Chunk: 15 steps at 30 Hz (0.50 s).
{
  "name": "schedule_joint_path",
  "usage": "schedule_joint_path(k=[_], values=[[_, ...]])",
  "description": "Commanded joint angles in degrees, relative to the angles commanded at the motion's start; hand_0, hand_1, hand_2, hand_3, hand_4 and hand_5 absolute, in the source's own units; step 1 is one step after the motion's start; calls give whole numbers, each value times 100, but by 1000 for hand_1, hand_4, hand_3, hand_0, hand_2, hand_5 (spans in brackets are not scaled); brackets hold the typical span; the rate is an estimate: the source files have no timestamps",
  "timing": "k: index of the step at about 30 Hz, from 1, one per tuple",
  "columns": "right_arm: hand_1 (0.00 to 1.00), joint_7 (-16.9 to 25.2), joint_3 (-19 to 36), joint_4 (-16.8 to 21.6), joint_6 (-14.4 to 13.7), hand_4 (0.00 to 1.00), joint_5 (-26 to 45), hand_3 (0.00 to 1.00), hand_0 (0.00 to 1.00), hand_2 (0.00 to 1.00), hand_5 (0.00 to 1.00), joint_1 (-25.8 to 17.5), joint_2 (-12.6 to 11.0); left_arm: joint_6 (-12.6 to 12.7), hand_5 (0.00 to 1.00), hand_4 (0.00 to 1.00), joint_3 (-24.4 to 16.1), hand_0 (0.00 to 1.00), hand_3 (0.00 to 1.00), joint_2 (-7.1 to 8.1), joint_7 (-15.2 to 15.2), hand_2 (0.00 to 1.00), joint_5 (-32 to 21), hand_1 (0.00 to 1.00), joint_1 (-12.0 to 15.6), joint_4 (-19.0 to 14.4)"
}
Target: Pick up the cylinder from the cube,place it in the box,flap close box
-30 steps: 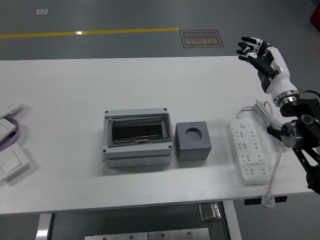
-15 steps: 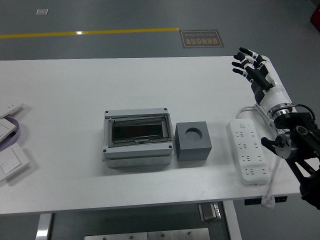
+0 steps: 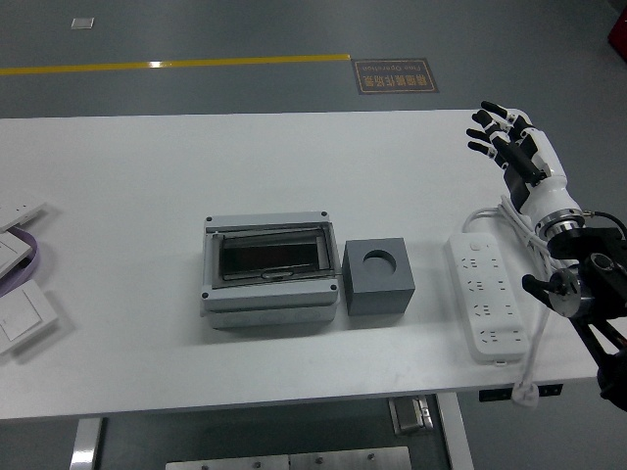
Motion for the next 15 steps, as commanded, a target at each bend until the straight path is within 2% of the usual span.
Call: schedule_joint_path(k=[8,9,14,15], values=[[734,-16,22,25,39,829,-31,766,773,793,533,-17,-25,-6,205,717,-28,601,620,-23,-4,561,32,512,-54,6],[725,-16,19,27,42,830,-32,650,743,792,540,-15,-24,-7,205,717,-42,601,620,-27,-6,561,41,513,-62,8],[725,-22,-10,51,62,830,-32,650,743,792,540,-3,-26,-8,205,717,-92,601,620,-43,-10,561,69,513,-93,13],[726,-21,-12,55,65,840,-27,607,742,795,548,-3,-25,-8,206,718,-95,601,620,-44,-11,561,67,512,-97,15]])
